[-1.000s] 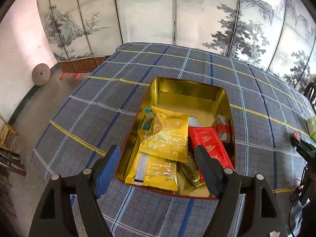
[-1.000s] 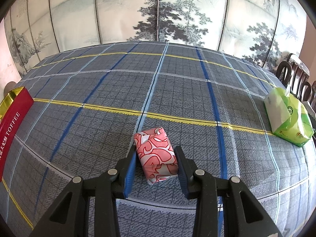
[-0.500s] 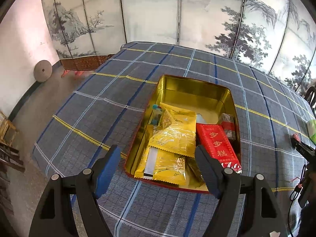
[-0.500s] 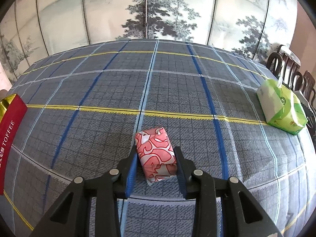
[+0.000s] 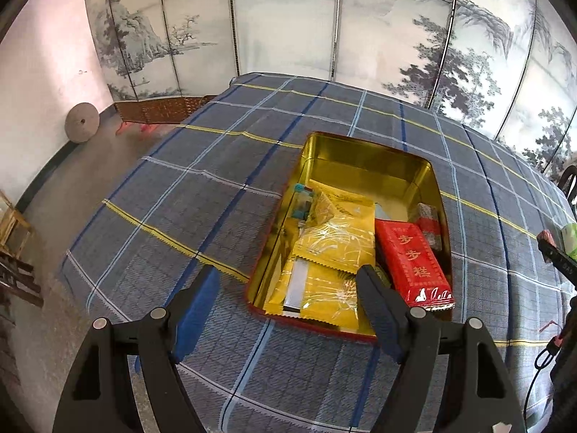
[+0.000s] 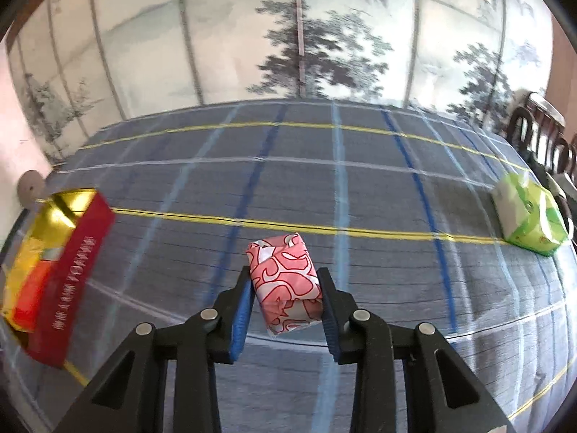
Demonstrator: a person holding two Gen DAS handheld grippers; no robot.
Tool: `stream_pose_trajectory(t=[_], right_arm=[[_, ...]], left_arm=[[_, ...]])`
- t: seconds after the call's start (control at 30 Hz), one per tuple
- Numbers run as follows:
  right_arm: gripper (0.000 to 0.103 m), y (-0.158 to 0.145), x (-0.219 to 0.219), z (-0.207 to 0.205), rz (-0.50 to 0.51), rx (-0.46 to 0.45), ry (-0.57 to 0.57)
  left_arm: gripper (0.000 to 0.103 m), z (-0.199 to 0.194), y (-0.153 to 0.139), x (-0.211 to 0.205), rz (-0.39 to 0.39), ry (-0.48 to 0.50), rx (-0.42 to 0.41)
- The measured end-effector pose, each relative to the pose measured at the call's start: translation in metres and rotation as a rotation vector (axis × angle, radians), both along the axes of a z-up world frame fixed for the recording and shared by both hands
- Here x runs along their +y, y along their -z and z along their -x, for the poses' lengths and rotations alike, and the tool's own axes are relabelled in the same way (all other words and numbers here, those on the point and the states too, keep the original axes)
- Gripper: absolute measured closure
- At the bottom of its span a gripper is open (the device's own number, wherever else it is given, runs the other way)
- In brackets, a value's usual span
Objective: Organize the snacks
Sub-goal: 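Carry the pink patterned pack over the gold tin with the right tool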
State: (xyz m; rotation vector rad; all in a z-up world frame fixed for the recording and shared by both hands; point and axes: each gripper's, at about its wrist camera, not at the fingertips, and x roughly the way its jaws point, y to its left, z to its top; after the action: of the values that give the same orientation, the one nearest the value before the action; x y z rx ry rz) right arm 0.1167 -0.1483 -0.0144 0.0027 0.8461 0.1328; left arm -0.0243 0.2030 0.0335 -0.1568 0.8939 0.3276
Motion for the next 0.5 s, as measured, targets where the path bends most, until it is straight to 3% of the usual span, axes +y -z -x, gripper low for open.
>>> stream_pose_trajectory(t=[0.27,0.5], right_arm=[[0.069,-0.016,0.071,0.015,-0.035,-0.001,-0.13],[0.069,-0.022,0.127,0.03,-0.037,0.004,-0.236]], left_arm=[[0.027,0.01,0.0,0.008,0.007,-0.019,0.013],[0.024,0.019,-0.004,0.015,-0.032,-0.041,0.013]])
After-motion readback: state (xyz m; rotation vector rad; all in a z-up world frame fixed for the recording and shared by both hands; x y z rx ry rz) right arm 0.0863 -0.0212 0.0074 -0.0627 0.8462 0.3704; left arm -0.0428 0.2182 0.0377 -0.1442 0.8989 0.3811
